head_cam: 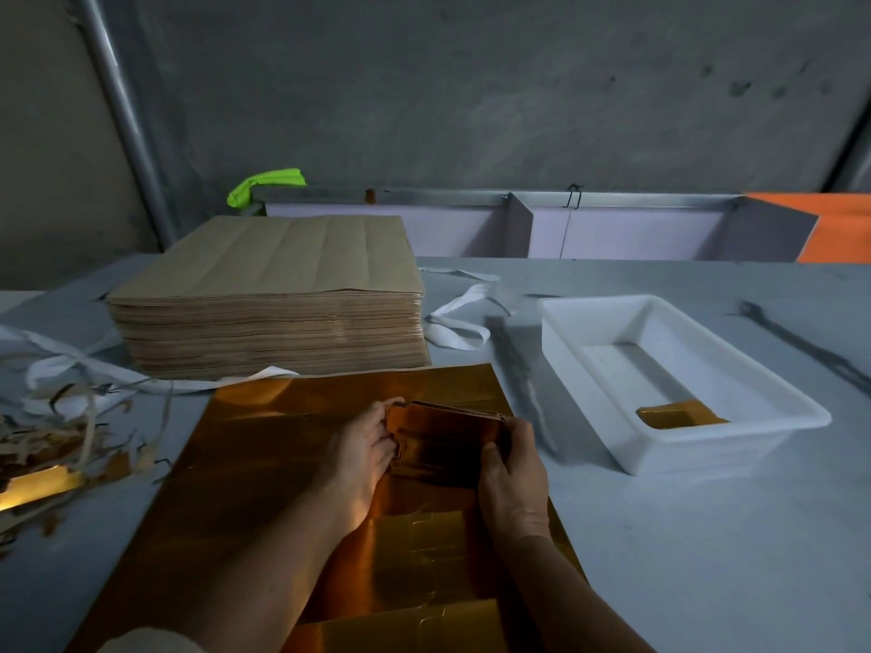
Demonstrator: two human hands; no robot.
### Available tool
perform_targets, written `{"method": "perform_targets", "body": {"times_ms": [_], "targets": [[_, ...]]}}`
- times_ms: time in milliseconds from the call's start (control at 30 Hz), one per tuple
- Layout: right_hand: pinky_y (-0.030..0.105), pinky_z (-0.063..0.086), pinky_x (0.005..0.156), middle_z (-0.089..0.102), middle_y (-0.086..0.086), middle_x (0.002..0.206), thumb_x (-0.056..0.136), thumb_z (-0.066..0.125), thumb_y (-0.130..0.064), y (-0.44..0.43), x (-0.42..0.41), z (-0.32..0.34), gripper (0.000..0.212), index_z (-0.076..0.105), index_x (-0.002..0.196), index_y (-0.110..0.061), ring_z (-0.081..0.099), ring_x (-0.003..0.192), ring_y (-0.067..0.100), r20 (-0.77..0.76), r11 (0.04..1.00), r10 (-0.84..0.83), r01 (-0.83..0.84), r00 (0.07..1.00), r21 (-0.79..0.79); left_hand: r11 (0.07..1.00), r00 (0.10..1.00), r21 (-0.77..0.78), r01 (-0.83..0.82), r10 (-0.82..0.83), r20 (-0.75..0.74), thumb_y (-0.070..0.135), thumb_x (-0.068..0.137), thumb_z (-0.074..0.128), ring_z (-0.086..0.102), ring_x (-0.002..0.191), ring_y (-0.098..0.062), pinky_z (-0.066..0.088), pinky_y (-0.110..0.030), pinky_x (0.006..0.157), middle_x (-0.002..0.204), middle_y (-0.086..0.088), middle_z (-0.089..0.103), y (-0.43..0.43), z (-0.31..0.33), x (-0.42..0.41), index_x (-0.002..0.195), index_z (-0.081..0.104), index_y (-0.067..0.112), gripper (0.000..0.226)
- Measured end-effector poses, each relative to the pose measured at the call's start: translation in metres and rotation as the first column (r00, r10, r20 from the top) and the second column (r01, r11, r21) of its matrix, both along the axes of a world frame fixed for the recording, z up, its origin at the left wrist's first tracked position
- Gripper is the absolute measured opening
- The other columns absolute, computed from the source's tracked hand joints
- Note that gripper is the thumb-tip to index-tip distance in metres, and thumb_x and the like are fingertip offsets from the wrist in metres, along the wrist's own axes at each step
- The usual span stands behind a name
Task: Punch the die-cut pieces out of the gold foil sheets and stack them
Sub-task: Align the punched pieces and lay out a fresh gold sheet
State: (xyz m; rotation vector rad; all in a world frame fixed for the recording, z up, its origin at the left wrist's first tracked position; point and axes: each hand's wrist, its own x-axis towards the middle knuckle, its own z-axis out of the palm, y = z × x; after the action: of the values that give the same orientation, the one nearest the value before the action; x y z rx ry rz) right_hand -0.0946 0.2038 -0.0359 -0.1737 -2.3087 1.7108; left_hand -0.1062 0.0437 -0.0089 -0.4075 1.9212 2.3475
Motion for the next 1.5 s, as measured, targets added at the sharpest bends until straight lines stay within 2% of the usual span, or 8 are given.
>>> {"method": "perform_targets", "body": {"times_ms": [167, 333, 500, 767, 1067, 1200, 1400, 1500], "targets": [[0.032, 0.047, 0.092, 0.057, -0.019, 0.101, 0.105, 0.042, -0.021, 0.002, -0.002, -0.002, 0.016, 0.048, 0.115, -0.032, 0.054, 0.092, 0.0, 0.005, 0.999, -0.003, 0.003, 1.0, -0.047, 0.996, 0.999, -0.083, 0.027, -0.024, 0.041, 0.012, 0.1, 0.045, 0.055, 0.123, -0.031, 0.044, -0.042, 0.105, 0.133, -0.016, 0.058, -0.006, 0.003, 0.0, 0.143, 0.046, 0.016, 0.043], [0.028, 0.042, 0.091, 0.055, -0.02, 0.102, 0.104, 0.041, -0.017, 0.003, -0.002, -0.001, 0.02, 0.047, 0.116, -0.033, 0.053, 0.095, 0.003, 0.012, 0.995, -0.007, 0.008, 1.0, -0.102, 0.976, 0.999, -0.217, 0.022, -0.029, -0.027, 0.003, 0.098, 0.05, 0.063, 0.107, -0.024, 0.053, -0.035, 0.086, 0.121, -0.009, 0.062, -0.007, 0.004, 0.005, 0.133, 0.054, 0.017, 0.038], [0.033, 0.046, 0.091, 0.057, -0.006, 0.107, 0.105, 0.04, -0.013, 0.004, -0.001, -0.001, 0.022, 0.049, 0.122, -0.023, 0.054, 0.103, 0.016, 0.034, 0.984, -0.02, 0.025, 0.999, -0.177, 0.987, 0.998, -0.158, 0.026, -0.035, -0.054, 0.0, 0.094, 0.054, 0.065, 0.099, -0.022, 0.052, -0.032, 0.076, 0.106, -0.005, 0.067, -0.008, 0.013, 0.006, 0.105, 0.061, 0.027, 0.03], [0.019, 0.042, 0.077, 0.053, -0.018, 0.099, 0.105, 0.039, -0.013, 0.004, -0.002, -0.002, 0.02, 0.046, 0.115, -0.03, 0.051, 0.089, 0.0, 0.036, 0.983, -0.006, 0.013, 0.999, -0.182, 0.889, 0.982, -0.445, -0.112, 0.031, -0.185, 0.0, 0.094, 0.054, 0.064, 0.089, -0.016, 0.053, -0.026, 0.074, 0.101, -0.006, 0.064, 0.003, 0.018, 0.006, 0.117, 0.061, 0.016, 0.028], [0.037, 0.048, 0.095, 0.06, -0.003, 0.11, 0.104, 0.038, -0.01, 0.004, -0.002, -0.002, 0.027, 0.05, 0.123, -0.025, 0.056, 0.105, 0.019, 0.067, 0.982, -0.002, 0.014, 0.998, -0.19, 0.927, 0.978, -0.344, 0.15, -0.189, -0.084, -0.004, 0.09, 0.055, 0.065, 0.081, -0.02, 0.055, -0.029, 0.071, 0.094, -0.011, 0.065, -0.022, 0.025, 0.001, 0.11, 0.062, 0.012, 0.027], [0.049, 0.045, 0.106, 0.058, 0.002, 0.121, 0.104, 0.038, -0.008, 0.005, -0.002, -0.004, 0.033, 0.051, 0.13, -0.023, 0.053, 0.114, 0.023, 0.08, 0.976, 0.006, 0.011, 0.997, -0.217, 0.95, 0.959, -0.152, 0.272, -0.281, -0.042, -0.005, 0.088, 0.055, 0.064, 0.071, -0.014, 0.054, -0.029, 0.067, 0.083, -0.004, 0.07, -0.029, 0.025, 0.0, 0.108, 0.066, 0.008, 0.026], [0.051, 0.045, 0.106, 0.058, 0.003, 0.119, 0.104, 0.039, -0.01, 0.004, -0.003, -0.005, 0.031, 0.05, 0.13, -0.023, 0.054, 0.116, 0.026, 0.08, 0.974, -0.013, 0.031, 0.997, -0.226, 0.967, 0.973, -0.194, 0.166, -0.193, -0.126, 0.007, 0.092, 0.055, 0.065, 0.079, -0.017, 0.057, -0.03, 0.071, 0.091, -0.007, 0.067, -0.026, 0.022, 0.0, 0.108, 0.066, 0.014, 0.021], [0.051, 0.046, 0.105, 0.059, 0.002, 0.119, 0.104, 0.039, -0.01, 0.003, -0.003, -0.004, 0.031, 0.05, 0.129, -0.024, 0.055, 0.114, 0.025, 0.086, 0.972, -0.009, 0.029, 0.996, -0.232, 0.943, 0.975, -0.328, 0.064, -0.129, -0.18, 0.021, 0.096, 0.058, 0.066, 0.072, -0.011, 0.055, -0.027, 0.069, 0.088, -0.004, 0.066, -0.021, 0.023, -0.001, 0.103, 0.067, 0.021, 0.012]]}}
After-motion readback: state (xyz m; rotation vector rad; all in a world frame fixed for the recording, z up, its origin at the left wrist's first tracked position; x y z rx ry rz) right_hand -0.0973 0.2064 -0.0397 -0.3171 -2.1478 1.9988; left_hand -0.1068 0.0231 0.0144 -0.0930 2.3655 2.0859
